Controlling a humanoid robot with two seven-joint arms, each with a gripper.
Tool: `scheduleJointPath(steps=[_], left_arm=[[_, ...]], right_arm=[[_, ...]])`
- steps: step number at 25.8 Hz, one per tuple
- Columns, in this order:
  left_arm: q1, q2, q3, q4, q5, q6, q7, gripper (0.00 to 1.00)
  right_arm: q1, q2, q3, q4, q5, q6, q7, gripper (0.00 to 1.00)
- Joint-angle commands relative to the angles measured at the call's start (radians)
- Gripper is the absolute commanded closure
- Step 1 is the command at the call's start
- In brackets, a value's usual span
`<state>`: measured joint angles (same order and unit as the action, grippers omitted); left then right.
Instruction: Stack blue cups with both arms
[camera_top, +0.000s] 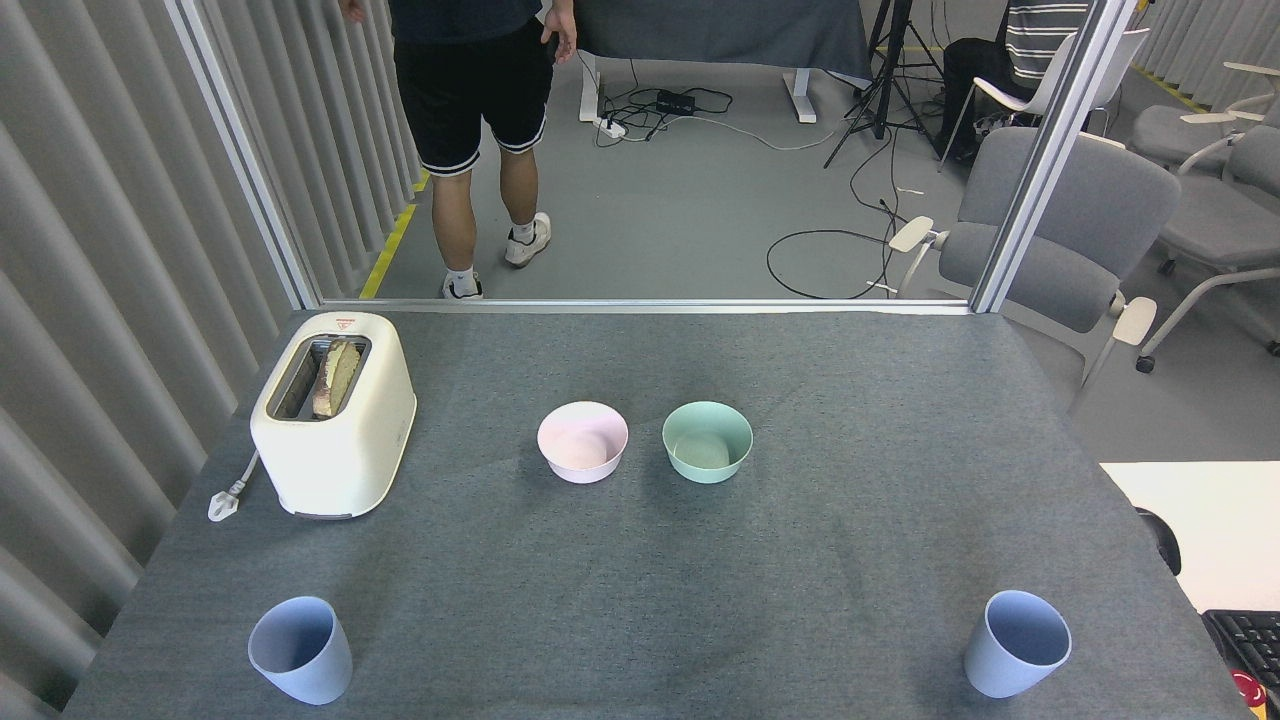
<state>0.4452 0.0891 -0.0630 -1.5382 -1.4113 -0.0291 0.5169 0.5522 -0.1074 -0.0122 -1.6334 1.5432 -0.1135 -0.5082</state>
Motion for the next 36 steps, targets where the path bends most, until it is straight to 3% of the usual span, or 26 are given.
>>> scheduleJointPath(steps=[1,13,19,21,36], left_arm=[[0.0,0.0,0.0,0.001,0.0,0.0,0.002,0.0],[-0.052,-0.026,0.005,0.053,0.031,0.023,-0.006,0.0],[-0.169,-0.061,-0.003,0.176,0.046,0.328,-0.04,0.01],[-0.184,-0.061,-0.003,0.185,0.046,0.362,-0.04,0.01],[-0.22,-0.06,0.0,0.197,0.075,0.371,-0.043,0.01]], right_arm=[[0.0,0.0,0.002,0.001,0.0,0.0,0.005,0.0],[0.0,0.0,0.003,0.009,0.002,-0.002,0.008,0.0],[0.0,0.0,0.002,0.012,0.002,0.0,0.01,0.0],[0.002,0.002,0.002,0.012,0.002,0.0,0.01,0.0],[0.002,0.002,0.006,0.017,0.0,0.0,0.01,0.0]])
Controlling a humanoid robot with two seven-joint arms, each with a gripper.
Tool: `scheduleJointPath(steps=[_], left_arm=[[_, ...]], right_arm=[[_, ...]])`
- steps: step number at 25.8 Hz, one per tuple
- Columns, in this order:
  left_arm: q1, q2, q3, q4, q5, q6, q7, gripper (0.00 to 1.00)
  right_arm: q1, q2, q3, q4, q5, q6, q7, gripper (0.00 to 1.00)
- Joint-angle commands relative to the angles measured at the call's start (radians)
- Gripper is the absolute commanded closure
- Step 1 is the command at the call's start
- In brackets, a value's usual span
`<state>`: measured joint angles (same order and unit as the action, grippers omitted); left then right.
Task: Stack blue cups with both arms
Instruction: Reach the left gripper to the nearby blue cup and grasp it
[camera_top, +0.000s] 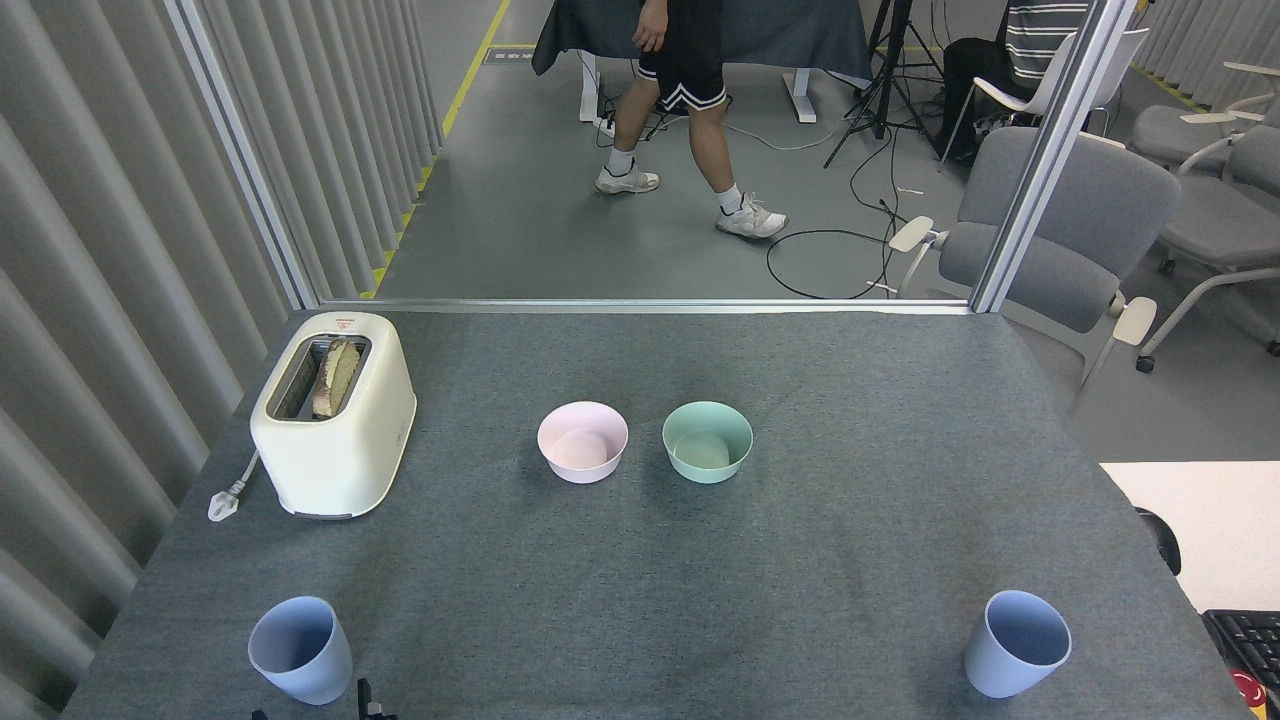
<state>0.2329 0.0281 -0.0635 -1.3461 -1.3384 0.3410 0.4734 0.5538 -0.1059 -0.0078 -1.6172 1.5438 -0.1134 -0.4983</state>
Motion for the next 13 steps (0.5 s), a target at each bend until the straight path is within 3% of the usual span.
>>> scheduleJointPath(steps=[1,13], left_arm=[[-0.012,0.0,0.001,0.01,0.002,0.003,0.001,0.0],[-0.09,0.006,0.002,0.073,0.004,0.003,-0.002,0.0]], right_arm=[[0.0,0.0,0.002,0.002,-0.001,0.0,0.0,0.0],[0.0,0.0,0.022,0.003,0.001,0.001,0.0,0.0]])
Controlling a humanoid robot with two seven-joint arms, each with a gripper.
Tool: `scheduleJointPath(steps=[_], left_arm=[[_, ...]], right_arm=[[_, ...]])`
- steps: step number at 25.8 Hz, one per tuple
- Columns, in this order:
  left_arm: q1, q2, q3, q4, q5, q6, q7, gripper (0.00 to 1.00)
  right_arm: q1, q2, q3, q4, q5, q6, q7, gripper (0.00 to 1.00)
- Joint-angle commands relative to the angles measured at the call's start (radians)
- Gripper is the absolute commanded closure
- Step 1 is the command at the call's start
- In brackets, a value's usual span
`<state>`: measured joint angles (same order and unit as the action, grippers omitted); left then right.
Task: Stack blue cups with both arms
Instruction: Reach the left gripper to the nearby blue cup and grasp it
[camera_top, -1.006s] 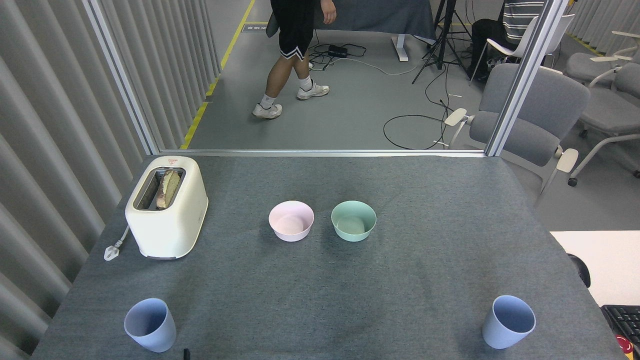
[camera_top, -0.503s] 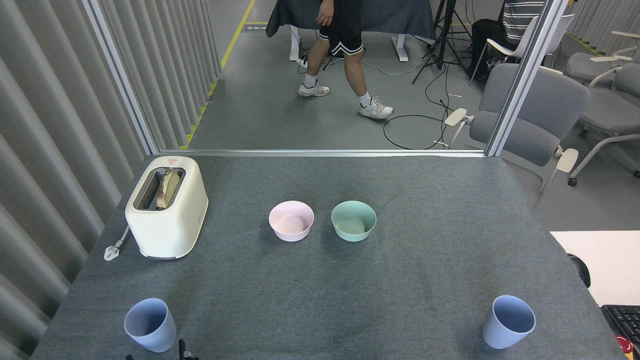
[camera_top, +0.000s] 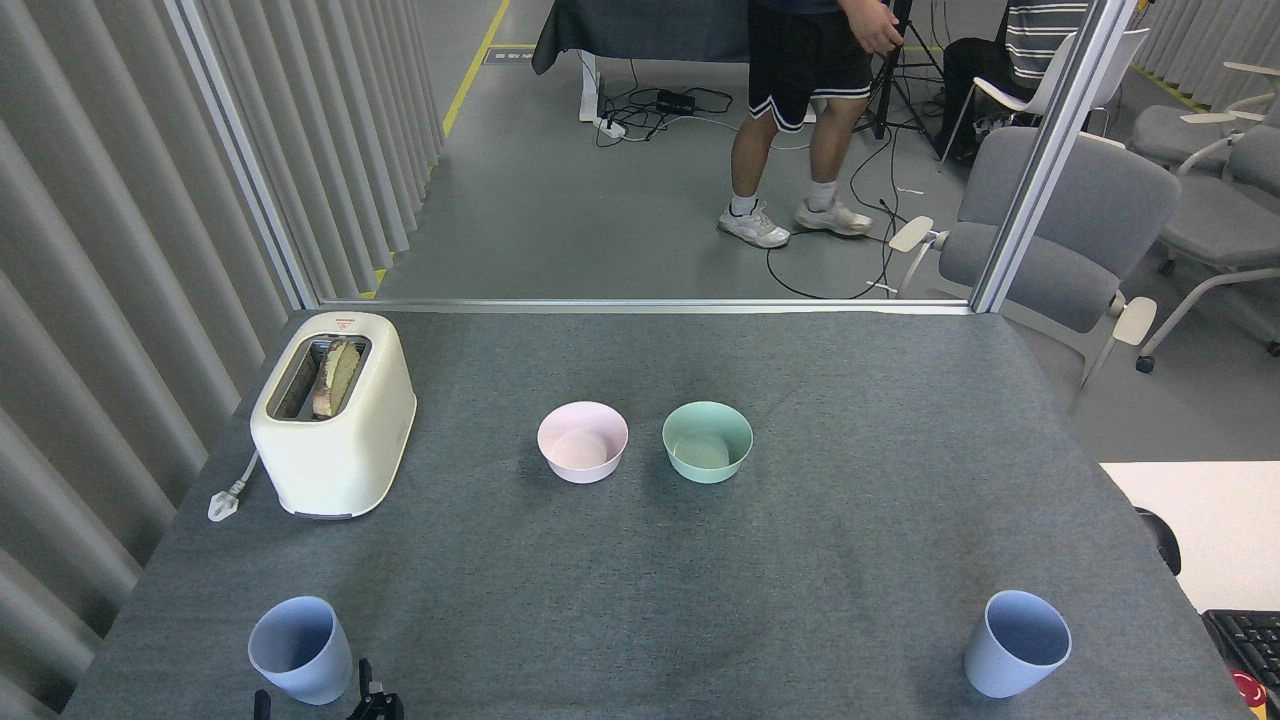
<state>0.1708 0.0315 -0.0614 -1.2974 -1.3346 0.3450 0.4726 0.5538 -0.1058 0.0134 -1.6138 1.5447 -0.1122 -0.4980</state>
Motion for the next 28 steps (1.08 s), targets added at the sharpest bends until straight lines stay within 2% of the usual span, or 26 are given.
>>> scheduleJointPath(steps=[1,7,17,24,26,28], left_arm=[[-0.045,0.004,0.0,0.04,0.0,-0.001,-0.002,0.0],[-0.12,0.01,0.002,0.129,0.034,-0.003,-0.002,0.0],[-0.129,0.019,0.005,0.15,0.078,-0.001,-0.002,0.0],[-0.175,0.021,0.005,0.202,0.117,0.0,-0.002,0.01],[-0.175,0.027,0.005,0.201,0.124,-0.006,-0.002,0.07],[-0.174,0.034,0.005,0.202,0.124,-0.011,-0.002,0.21]], right_arm=[[0.0,0.0,0.0,0.0,0.0,0.0,-0.001,0.0],[0.001,0.0,0.0,0.0,0.0,0.0,-0.001,0.0],[0.0,-0.002,0.002,0.0,0.0,-0.001,-0.001,0.0],[0.001,0.0,0.0,0.002,0.0,-0.001,-0.001,0.0],[0.001,-0.002,0.002,0.002,0.0,-0.001,-0.001,0.0],[0.001,0.0,0.002,0.002,0.0,-0.001,-0.001,0.0]])
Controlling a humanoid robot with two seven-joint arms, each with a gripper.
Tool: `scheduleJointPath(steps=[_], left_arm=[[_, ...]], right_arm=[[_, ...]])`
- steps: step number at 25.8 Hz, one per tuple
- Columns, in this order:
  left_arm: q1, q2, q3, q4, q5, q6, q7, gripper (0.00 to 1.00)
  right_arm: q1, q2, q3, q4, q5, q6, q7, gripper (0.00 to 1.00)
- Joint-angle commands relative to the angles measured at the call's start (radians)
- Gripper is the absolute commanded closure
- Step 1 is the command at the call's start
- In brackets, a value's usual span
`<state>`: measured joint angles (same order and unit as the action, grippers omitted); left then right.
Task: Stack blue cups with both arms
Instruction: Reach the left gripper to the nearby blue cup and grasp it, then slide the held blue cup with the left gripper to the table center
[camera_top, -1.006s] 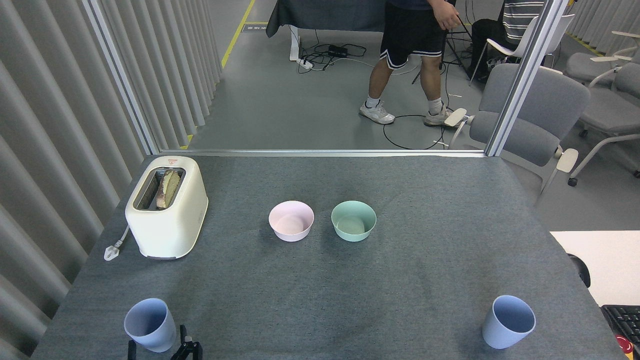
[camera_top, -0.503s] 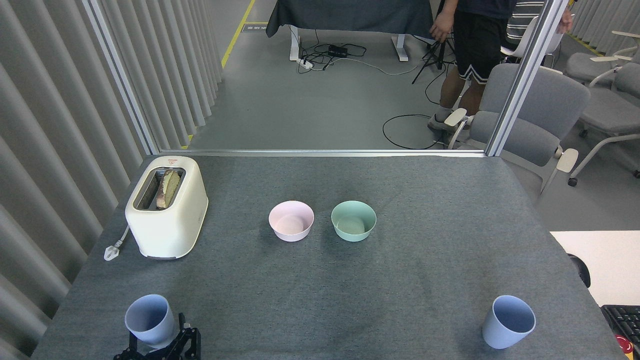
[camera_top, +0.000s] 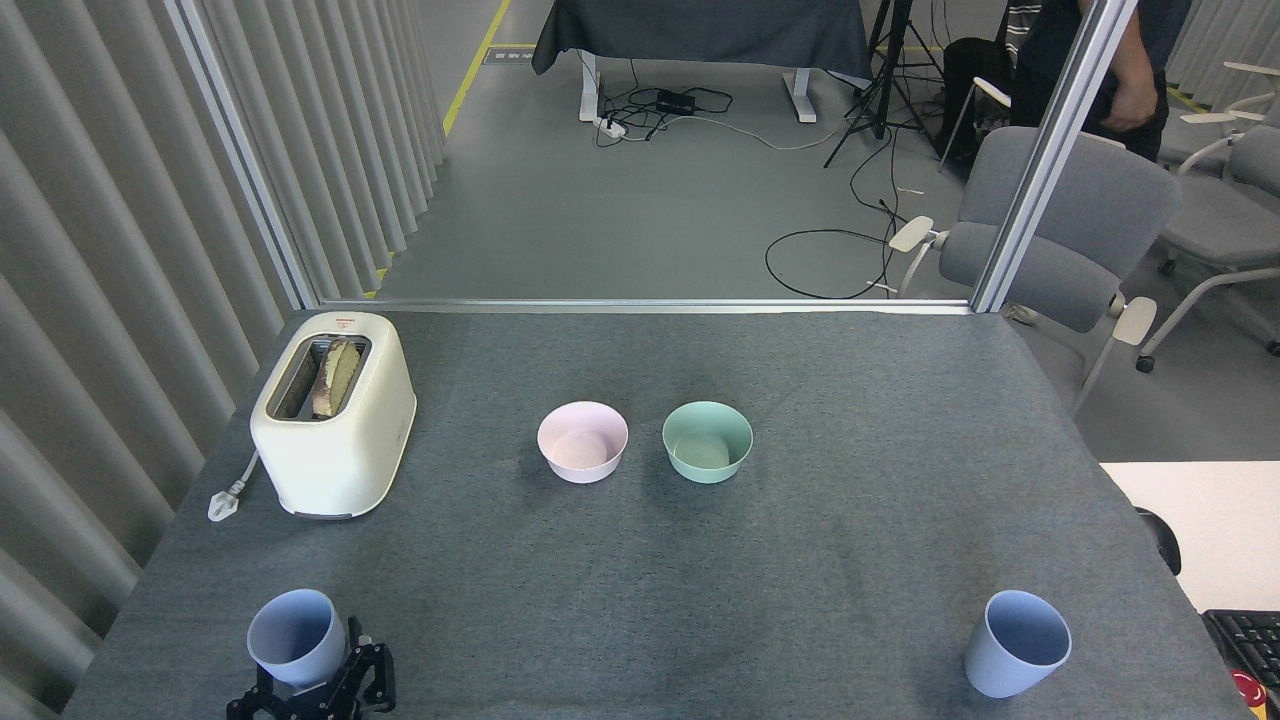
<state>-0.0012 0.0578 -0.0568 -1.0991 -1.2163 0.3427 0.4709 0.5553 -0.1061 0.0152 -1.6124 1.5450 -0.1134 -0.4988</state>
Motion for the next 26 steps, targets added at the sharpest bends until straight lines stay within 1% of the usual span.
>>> scheduleJointPath(steps=[1,3,4,7,9,11,12,13,15,17,18,19,21,26], left_arm=[[0.0,0.01,0.0,0.004,0.006,-0.01,0.0,0.28],[0.001,0.016,0.0,-0.002,0.006,-0.01,0.002,0.38],[0.007,0.019,0.0,-0.011,0.004,-0.011,0.003,0.39],[0.029,0.019,-0.009,-0.091,0.004,-0.024,0.006,0.39],[0.075,0.019,-0.034,-0.168,-0.005,-0.071,0.005,0.39],[0.093,0.014,-0.144,-0.211,-0.016,-0.125,0.006,0.39],[0.093,0.016,-0.219,-0.215,-0.02,-0.128,0.006,0.39],[0.087,0.014,-0.281,-0.208,-0.031,-0.126,0.006,0.39],[0.073,0.0,-0.367,-0.174,-0.094,-0.126,0.006,0.39],[0.047,-0.039,-0.405,-0.11,-0.187,-0.125,0.006,0.39],[0.032,-0.07,-0.408,-0.065,-0.233,-0.125,0.006,0.39],[0.02,-0.087,-0.411,-0.033,-0.259,-0.125,0.006,0.39],[0.0,-0.107,-0.414,-0.008,-0.27,-0.126,0.006,0.39],[-0.054,-0.13,-0.462,0.05,-0.272,-0.128,0.006,0.38]], right_arm=[[0.0,0.0,0.0,0.0,0.0,0.0,0.0,0.0],[0.0,-0.001,0.0,0.0,0.001,0.0,0.0,0.0],[0.0,0.0,0.0,0.0,0.0,0.0,0.0,0.0],[0.0,0.0,0.0,0.0,0.001,0.0,0.0,0.0],[0.0,0.0,0.002,0.0,0.001,0.0,0.0,0.0],[0.0,0.0,0.006,0.0,0.001,0.0,0.002,0.0],[0.0,0.0,0.015,0.0,0.001,0.001,0.002,0.0],[-0.002,-0.001,0.025,0.0,0.003,0.001,0.002,0.0],[0.0,-0.001,0.026,0.0,0.003,0.004,0.002,0.0],[0.002,-0.001,0.028,0.0,0.001,0.021,0.0,0.0],[0.0,-0.001,0.031,0.0,0.001,0.031,0.0,0.0],[0.002,-0.001,0.037,0.0,0.001,0.034,-0.001,0.0],[0.002,-0.001,0.046,0.0,0.001,0.04,-0.001,0.0],[0.002,-0.001,0.057,0.005,0.001,0.043,-0.003,0.0]])
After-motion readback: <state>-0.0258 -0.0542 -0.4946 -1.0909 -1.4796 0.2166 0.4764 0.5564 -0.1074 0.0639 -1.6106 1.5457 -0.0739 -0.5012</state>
